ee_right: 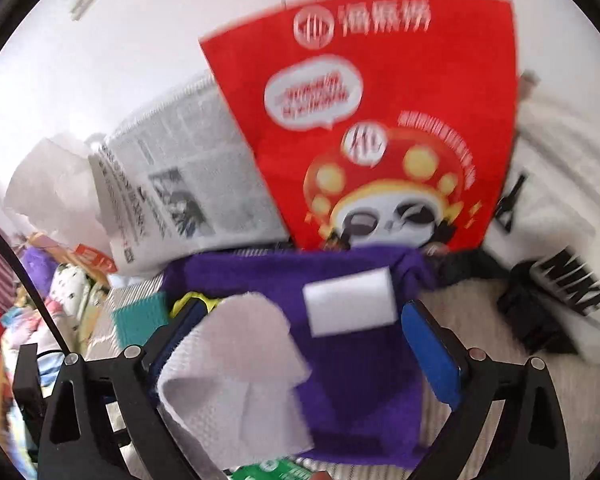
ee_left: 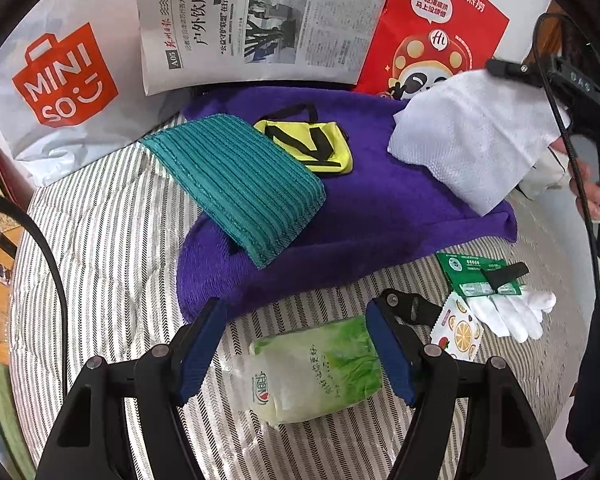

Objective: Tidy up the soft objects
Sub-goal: 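Lower the white mesh cloth onto the purple towel with the right gripper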

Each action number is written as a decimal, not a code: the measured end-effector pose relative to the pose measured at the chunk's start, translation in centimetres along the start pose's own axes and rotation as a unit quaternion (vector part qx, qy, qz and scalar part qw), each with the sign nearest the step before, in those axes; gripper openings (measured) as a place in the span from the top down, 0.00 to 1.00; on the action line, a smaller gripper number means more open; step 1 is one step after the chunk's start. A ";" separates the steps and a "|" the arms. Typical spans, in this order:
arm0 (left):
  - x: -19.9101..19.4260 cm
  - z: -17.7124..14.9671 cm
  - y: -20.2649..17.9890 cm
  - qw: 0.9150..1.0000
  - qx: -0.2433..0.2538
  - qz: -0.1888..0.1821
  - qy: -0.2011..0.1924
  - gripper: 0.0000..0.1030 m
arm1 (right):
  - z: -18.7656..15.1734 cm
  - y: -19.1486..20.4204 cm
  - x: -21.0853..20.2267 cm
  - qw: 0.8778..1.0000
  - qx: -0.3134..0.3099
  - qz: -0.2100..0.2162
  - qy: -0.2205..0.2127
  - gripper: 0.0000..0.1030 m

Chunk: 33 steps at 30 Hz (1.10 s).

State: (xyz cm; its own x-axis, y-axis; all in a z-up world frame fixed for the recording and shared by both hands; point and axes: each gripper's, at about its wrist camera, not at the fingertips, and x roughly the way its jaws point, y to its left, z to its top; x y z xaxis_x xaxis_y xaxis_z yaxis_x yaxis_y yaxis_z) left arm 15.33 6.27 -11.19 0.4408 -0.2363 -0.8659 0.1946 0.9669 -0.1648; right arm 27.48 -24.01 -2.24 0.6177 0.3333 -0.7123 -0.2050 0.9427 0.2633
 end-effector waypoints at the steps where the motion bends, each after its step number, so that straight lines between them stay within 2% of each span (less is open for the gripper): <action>1: 0.1 0.0 0.0 1.000 -0.001 -0.001 0.001 0.31 | -0.2 -0.1 0.1 1.000 -0.010 -0.010 -0.001 0.00; 3: 0.3 0.0 0.0 1.000 -0.005 -0.006 0.001 0.31 | -0.8 0.3 1.6 0.997 -0.048 -0.046 0.034 0.01; 5: 0.4 0.0 0.0 1.000 -0.007 -0.011 0.000 0.31 | -1.8 0.3 1.9 0.994 -0.065 -0.079 0.030 0.01; 9: 0.3 0.1 0.0 1.000 -0.010 -0.021 -0.005 0.31 | -2.8 0.1 2.1 0.994 -0.072 -0.071 0.030 0.01; 11: 0.0 0.3 0.0 1.000 -0.008 -0.025 -0.010 0.31 | -2.9 0.0 1.8 0.994 -0.072 -0.080 0.018 0.01; 13: -0.5 0.4 0.0 0.999 -0.009 -0.031 -0.024 0.31 | -2.6 -0.6 0.9 0.996 -0.057 -0.070 0.000 0.01; 16: -1.2 1.1 -0.4 0.997 0.001 -0.068 -0.044 0.31 | -2.1 -1.1 0.5 0.998 -0.034 -0.051 0.008 0.01; 19: -1.0 1.9 -1.1 0.997 0.017 -0.055 -0.043 0.31 | -1.7 -1.4 -1.6 0.997 -0.033 -0.065 -0.026 0.01; 21: -0.7 2.2 -1.5 0.998 0.025 -0.049 -0.039 0.31 | -1.2 -1.5 -2.6 0.998 -0.030 -0.040 -0.043 0.00; 22: -0.2 2.3 -1.5 0.998 0.024 -0.053 -0.035 0.31 | -0.7 -1.5 -2.2 0.999 -0.033 -0.026 -0.026 0.00; 24: 0.3 2.6 -1.6 0.998 0.017 -0.059 -0.026 0.31 | 0.0 -1.2 -1.2 0.998 -0.043 -0.045 -0.005 0.02; 27: 0.8 2.6 -1.9 0.998 0.015 -0.064 -0.023 0.31 | 0.5 -0.7 -1.5 0.997 -0.050 -0.044 -0.042 0.00; 29: 0.7 2.5 -1.9 0.997 0.019 -0.066 -0.024 0.31 | 0.8 -0.2 -0.3 0.998 -0.058 -0.036 -0.006 0.02; 30: 0.6 2.5 -1.9 0.997 0.021 -0.064 -0.023 0.31 | 0.9 0.0 -0.3 0.998 -0.062 -0.033 -0.009 0.03; 32: 0.4 2.6 -1.6 0.998 0.022 -0.058 -0.025 0.31 | 0.9 0.3 -1.1 0.997 -0.057 -0.036 -0.047 0.00; 33: 0.4 2.6 -1.5 0.998 0.021 -0.058 -0.025 0.31 | 0.8 0.4 -0.8 0.997 -0.059 -0.036 -0.044 0.00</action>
State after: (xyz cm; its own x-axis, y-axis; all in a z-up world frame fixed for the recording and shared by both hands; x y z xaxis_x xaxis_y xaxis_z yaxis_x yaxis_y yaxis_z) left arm 17.52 4.50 -10.00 0.4571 -0.3514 -0.8170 0.2821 0.9285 -0.2415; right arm 27.52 -23.90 -1.06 0.6969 0.2675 -0.6654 -0.2433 0.9610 0.1315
